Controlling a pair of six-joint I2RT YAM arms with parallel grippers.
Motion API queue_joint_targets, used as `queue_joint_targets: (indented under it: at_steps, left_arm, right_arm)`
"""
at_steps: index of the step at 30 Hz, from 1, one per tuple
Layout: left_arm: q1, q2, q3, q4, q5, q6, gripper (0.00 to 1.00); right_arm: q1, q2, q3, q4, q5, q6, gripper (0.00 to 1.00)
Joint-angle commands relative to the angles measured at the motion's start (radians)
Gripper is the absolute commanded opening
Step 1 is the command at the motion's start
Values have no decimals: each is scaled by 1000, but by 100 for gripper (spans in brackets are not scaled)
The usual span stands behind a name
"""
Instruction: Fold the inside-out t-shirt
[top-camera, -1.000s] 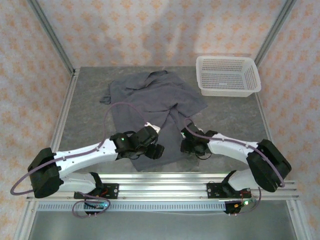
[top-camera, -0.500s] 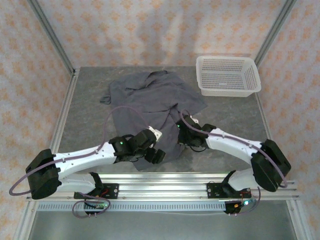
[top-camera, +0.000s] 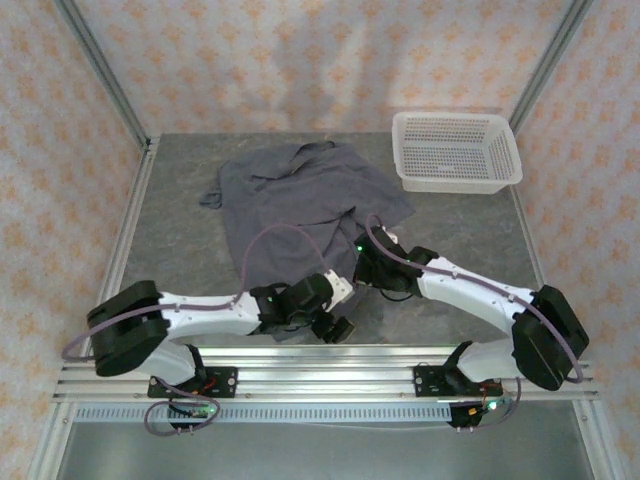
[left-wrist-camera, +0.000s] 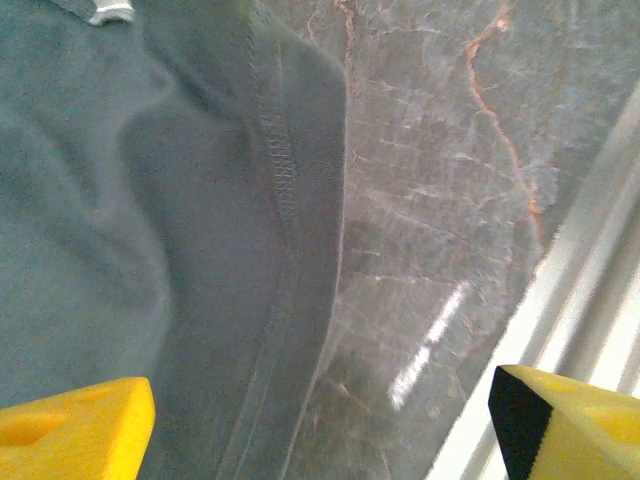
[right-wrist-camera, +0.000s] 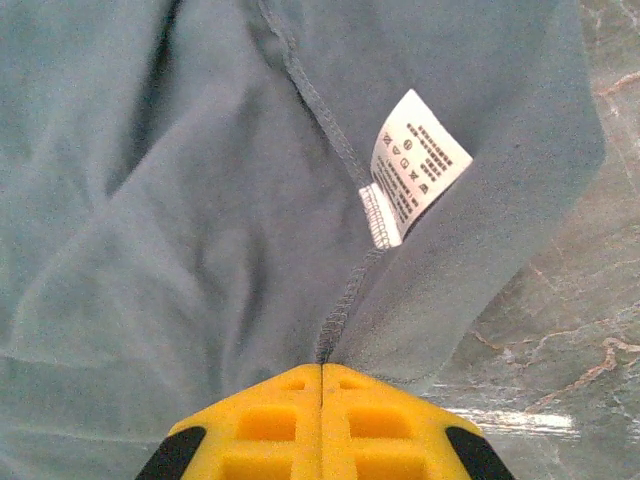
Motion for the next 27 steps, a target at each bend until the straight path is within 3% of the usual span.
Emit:
queue_joint_targets:
  at_steps: [1, 5, 8, 10, 15, 16, 20, 21, 24, 27]
  left_arm:
    - [-22, 75, -7, 204, -173, 24, 90]
    - [-29, 153, 1, 272, -382, -5, 90]
    - [-28, 138, -11, 259, -496, -16, 72]
    - [-20, 103, -14, 208, -514, -16, 62]
    - [2, -38, -76, 105, -502, -33, 54]
    - [10, -62, -91, 93, -494, -39, 48]
    - [82, -114, -134, 71, -438, -76, 6]
    - [93, -121, -140, 73, -428, -78, 0]
    - [109, -140, -134, 77, -344, -67, 0]
    - [120, -164, -120, 66, -299, -92, 0]
  right_arm:
    - [4, -56, 44, -6, 29, 39, 0]
    - [3, -72, 64, -52, 62, 40, 0]
    - [-6, -85, 66, -102, 111, 41, 0]
    - [-20, -97, 55, -126, 151, 42, 0]
    - [-61, -113, 23, -132, 158, 26, 0]
    - [-62, -109, 20, -126, 150, 24, 0]
    - [-64, -93, 18, -105, 112, 18, 0]
    - [-64, -88, 19, -99, 101, 12, 0]
    - [-64, -80, 24, -105, 93, -8, 0]
    - [-60, -91, 14, -93, 76, -44, 19]
